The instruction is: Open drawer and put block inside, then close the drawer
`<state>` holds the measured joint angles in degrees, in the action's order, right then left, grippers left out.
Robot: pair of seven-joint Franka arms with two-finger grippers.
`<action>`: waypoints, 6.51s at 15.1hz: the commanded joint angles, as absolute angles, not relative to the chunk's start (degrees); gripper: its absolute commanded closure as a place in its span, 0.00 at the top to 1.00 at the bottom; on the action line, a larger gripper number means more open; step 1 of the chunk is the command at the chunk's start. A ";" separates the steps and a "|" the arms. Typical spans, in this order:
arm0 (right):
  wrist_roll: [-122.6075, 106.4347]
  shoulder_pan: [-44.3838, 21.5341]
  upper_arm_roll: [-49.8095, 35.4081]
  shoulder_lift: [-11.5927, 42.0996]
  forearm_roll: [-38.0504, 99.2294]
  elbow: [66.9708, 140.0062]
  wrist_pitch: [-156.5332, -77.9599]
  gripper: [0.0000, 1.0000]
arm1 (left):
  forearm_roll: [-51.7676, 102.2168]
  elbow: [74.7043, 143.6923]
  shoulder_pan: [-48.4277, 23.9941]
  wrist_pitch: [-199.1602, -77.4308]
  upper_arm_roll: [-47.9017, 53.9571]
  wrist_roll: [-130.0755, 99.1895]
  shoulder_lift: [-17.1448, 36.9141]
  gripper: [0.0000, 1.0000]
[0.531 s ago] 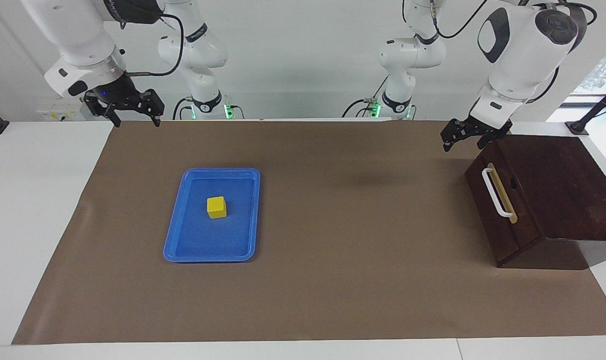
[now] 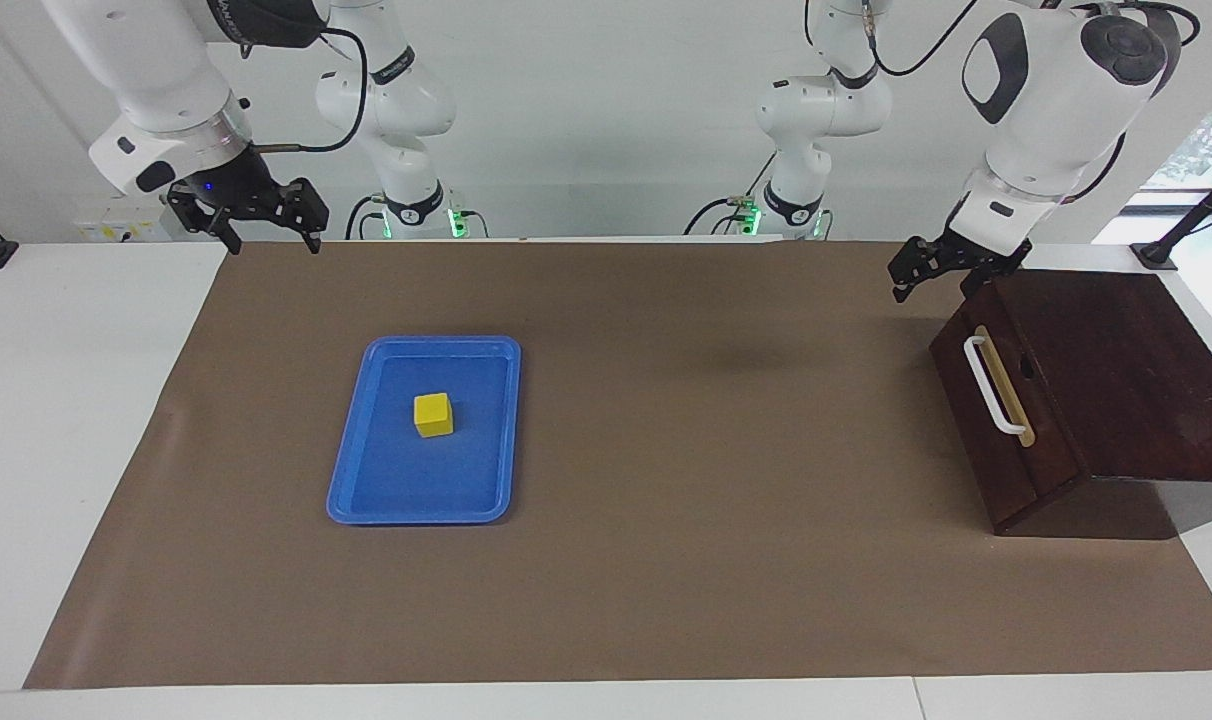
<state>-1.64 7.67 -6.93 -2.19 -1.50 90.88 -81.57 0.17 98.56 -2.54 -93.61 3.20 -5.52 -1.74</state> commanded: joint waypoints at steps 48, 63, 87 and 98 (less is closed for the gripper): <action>45.36 11.95 -7.03 20.74 46.23 114.43 -114.87 1.00 | -32.60 110.74 -1.07 -121.46 3.43 -6.07 8.61 1.00; 43.59 11.52 -7.12 20.74 46.32 114.96 -118.57 0.00 | -32.08 115.75 -0.17 -123.58 3.78 -6.50 8.00 1.00; 83.14 -6.59 -7.82 11.60 45.26 96.33 -106.96 0.00 | -22.15 113.20 -15.29 -114.17 3.78 -10.98 7.73 1.00; 83.58 -6.33 -7.82 11.69 45.18 96.33 -106.70 0.00 | -11.19 99.68 -14.68 -100.56 3.60 -11.16 6.51 1.00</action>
<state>82.38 -6.62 -7.67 11.09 44.95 97.49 -106.74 -15.68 103.09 -14.28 -104.20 4.29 -10.38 7.44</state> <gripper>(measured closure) 0.445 0.000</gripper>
